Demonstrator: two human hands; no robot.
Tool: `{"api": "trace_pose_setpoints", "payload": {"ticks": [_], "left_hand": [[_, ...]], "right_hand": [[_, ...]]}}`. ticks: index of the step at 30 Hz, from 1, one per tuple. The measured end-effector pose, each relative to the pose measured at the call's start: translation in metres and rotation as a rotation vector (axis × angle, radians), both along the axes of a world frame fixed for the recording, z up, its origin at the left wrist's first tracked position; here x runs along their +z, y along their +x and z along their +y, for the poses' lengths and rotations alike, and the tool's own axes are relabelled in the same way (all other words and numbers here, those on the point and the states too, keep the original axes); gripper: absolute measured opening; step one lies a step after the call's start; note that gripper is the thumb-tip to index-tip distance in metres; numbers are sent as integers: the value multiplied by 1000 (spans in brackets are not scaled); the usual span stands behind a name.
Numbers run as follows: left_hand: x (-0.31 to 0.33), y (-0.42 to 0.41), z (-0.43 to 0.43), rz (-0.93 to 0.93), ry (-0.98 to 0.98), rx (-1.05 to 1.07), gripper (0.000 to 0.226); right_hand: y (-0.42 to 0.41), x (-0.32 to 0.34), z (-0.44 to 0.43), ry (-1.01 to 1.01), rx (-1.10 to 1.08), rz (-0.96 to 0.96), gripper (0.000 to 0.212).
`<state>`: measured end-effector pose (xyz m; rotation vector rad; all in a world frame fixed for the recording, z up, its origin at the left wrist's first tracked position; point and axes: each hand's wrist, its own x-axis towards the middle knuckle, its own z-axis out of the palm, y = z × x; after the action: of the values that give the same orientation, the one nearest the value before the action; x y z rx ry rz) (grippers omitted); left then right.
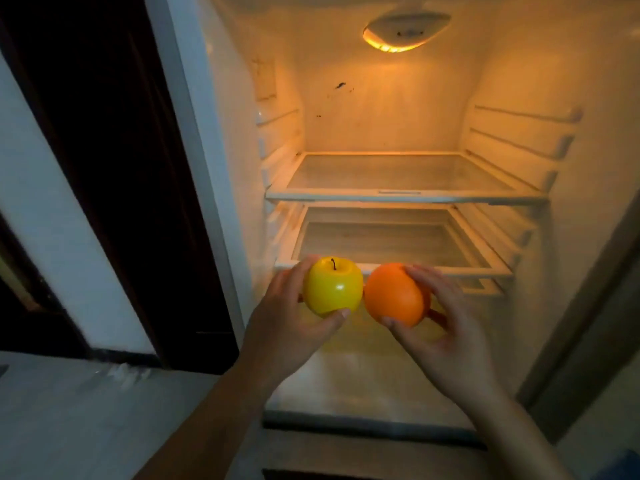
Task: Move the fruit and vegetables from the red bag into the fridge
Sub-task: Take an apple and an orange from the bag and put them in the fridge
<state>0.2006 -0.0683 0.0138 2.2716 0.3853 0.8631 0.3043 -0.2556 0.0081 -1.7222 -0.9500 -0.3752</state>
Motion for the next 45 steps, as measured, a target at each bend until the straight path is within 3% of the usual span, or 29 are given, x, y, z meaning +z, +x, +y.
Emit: {"api": "trace_pose_setpoints", "payload": {"ticks": [8,15,21,26,29,34,38,41,45], "left_hand": [[72,55,34,-209,195,28,86],[119,108,57,-215,131,20,81],[138,172,74,-51,94,71,78],[138,213,97,39,-35,48,88],[140,237,104,20,-60,78,82],[154,271,119,-1,-95,96,76],[156,287,126,-55,-274,50,71],[145,291,130,-28,-177,19,56],[134,294,138,-2,-19,60,54]], "right_hand": [[56,71,38,56,-45,-173,69],[96,126,63,97,-73,-224,66],[149,152,89,-61,-187,-195,67],[192,157,108,-281,-196,-126,84],[216,164,123,-370,-176,-129,89],[248,181,144,-400,-182,-114,76],[266,182,155,-508,-153,-118,69],[274,177,159,-568,-147,-131,66],[289,169,163,-560,-142,-151,65]]}}
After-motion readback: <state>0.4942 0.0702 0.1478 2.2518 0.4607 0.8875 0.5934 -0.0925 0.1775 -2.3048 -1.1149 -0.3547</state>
